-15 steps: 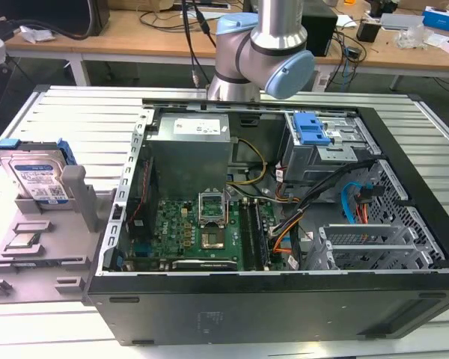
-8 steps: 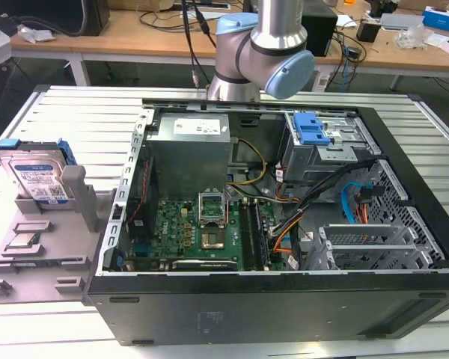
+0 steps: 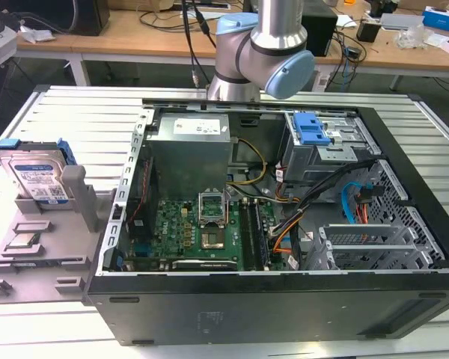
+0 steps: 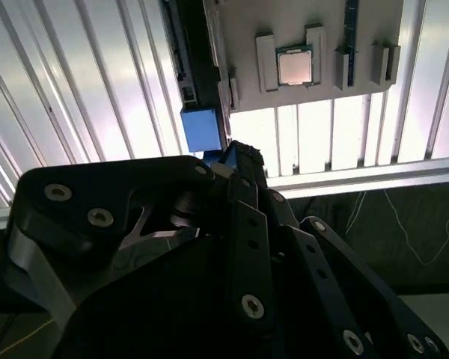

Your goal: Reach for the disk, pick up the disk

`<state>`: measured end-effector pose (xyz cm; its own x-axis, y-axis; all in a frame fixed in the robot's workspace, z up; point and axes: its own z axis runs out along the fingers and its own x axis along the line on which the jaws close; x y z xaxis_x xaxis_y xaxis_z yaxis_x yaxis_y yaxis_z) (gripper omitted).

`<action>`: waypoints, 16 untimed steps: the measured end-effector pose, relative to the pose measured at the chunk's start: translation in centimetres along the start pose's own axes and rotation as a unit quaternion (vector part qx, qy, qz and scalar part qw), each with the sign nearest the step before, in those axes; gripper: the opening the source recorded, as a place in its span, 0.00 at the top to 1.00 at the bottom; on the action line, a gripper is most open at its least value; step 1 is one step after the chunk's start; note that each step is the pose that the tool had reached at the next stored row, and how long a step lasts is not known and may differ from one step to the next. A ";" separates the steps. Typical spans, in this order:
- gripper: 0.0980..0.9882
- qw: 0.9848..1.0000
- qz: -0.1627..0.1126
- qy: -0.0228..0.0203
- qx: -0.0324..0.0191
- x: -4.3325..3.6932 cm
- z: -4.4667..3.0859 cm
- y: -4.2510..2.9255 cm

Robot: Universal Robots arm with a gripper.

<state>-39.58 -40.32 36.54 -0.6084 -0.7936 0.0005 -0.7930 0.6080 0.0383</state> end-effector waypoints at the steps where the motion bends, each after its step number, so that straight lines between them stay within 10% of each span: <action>1: 0.99 1.000 -0.006 0.000 0.000 0.00 0.00 0.00; 6: 0.99 0.999 -0.037 0.001 0.000 0.00 0.00 0.00; 16: 0.99 0.993 -0.116 0.004 0.000 0.00 0.00 0.00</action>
<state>-39.58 -40.32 36.54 -0.4097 -0.9122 0.0005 -0.9115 0.4094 0.0382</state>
